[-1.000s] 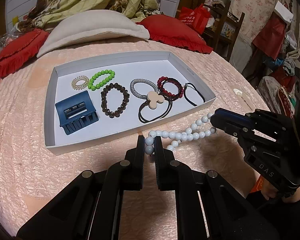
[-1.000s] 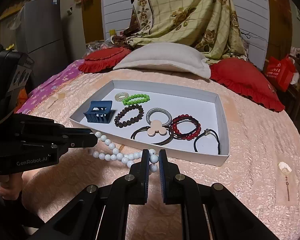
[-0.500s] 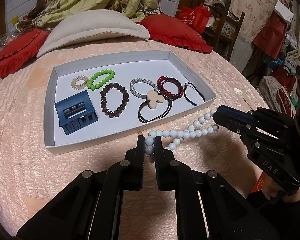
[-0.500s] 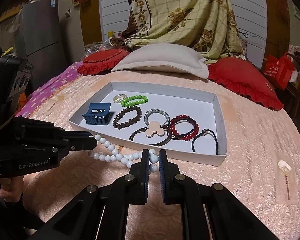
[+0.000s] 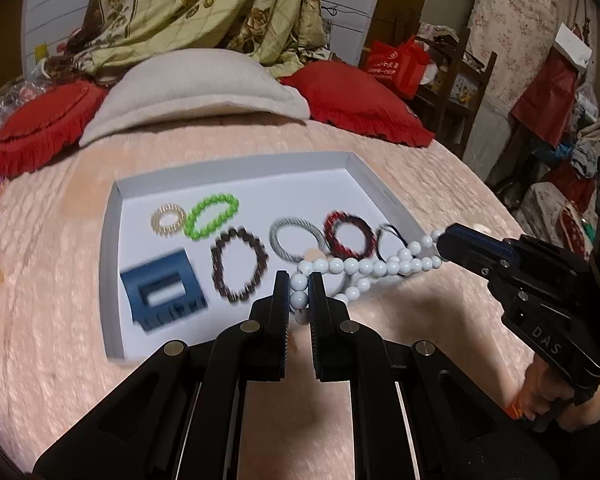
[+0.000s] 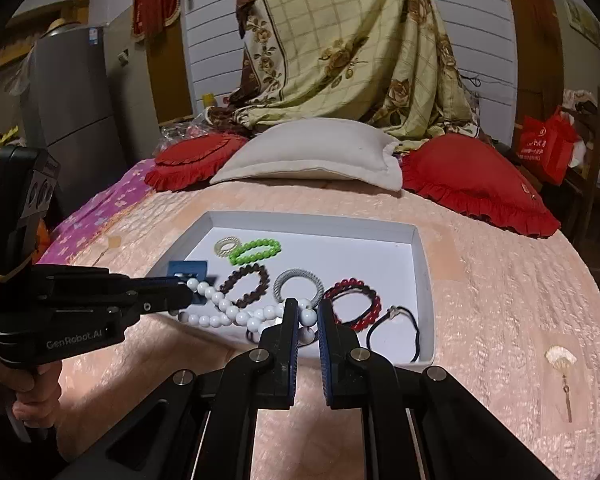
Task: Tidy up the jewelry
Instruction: 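Lift the white bead bracelet with both tools and lay it in the tray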
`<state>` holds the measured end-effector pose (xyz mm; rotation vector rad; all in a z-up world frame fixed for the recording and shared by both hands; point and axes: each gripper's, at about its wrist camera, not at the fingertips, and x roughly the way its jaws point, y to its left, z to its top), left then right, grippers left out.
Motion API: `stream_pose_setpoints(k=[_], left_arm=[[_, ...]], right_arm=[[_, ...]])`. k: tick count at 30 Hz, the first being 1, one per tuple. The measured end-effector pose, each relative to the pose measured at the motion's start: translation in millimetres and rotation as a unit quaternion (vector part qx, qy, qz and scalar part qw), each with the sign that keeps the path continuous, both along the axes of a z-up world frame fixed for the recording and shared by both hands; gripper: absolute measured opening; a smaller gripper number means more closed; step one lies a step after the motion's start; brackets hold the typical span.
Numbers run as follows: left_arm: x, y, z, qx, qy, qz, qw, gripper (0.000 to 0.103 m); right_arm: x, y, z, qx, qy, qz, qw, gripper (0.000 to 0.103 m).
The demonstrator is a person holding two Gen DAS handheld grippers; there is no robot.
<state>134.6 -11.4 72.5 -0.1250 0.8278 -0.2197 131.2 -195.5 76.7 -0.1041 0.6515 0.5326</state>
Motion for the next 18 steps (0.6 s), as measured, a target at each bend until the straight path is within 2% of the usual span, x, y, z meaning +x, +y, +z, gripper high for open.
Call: stream_pose_setpoints(k=[8,13,18], left_arm=[[36,-6,-5,0.009,0.008,0.006,0.9999,0.007],[73,-11,-13,0.015,0.022,0.014,0.9995,0.007],[115,-5,-25,-0.002,0.038,0.037,0.9986,0.007]], right_arm=[[44,-9,-12,0.002,0.028,-0.013,1.0,0.009],[76,-6,-15,0.011,0.031,-0.023,0.999,0.008],[111,-2,-23,0.027,0.047,-0.028,0.998,0.009]])
